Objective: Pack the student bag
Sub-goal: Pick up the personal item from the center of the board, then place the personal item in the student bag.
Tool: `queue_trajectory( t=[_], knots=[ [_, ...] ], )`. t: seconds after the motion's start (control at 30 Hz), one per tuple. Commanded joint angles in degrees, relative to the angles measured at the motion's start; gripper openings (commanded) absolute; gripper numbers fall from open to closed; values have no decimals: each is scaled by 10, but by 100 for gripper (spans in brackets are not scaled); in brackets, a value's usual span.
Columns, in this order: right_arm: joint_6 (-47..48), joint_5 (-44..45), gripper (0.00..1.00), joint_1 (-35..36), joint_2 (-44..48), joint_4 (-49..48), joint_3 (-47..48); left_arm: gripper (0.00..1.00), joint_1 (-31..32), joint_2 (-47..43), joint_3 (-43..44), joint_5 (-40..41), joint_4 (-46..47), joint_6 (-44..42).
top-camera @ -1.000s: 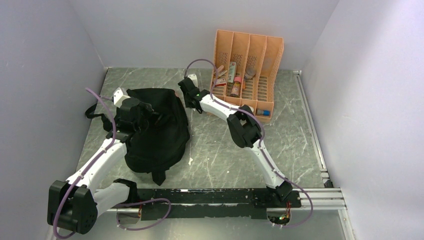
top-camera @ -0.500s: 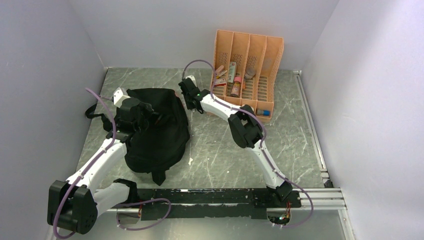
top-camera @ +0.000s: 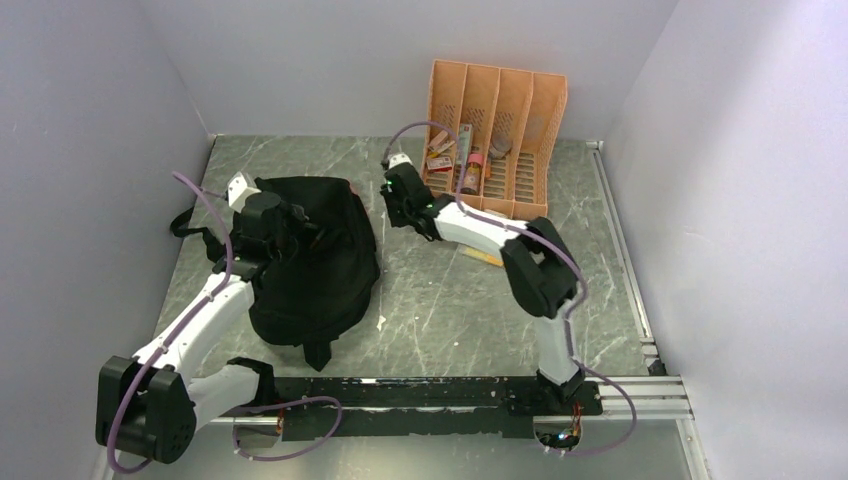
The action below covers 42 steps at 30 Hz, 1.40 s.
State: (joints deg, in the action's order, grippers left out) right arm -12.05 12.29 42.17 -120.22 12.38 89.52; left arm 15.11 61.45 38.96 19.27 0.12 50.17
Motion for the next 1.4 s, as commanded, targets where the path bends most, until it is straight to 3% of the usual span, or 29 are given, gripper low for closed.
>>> queue_trajectory(
  t=[0.0,0.13,0.23,0.37,0.63,1.37],
  knots=[
    [21,-95,0,2,103,-236,-100,5,7,3,43,-28,16,11],
    [33,-240,0,9,140,-387,-181,5,-2,8,50,-36,18,13],
    [100,-327,0,32,133,-482,-219,5,-6,7,42,-31,31,4],
    [246,-359,0,68,106,-527,-235,5,-7,5,39,-33,40,-1],
    [289,-404,0,86,53,-797,-287,5,-8,0,34,-40,41,-5],
    [342,-402,0,99,-73,-762,-143,5,-7,-9,26,-41,45,-3]
  ],
)
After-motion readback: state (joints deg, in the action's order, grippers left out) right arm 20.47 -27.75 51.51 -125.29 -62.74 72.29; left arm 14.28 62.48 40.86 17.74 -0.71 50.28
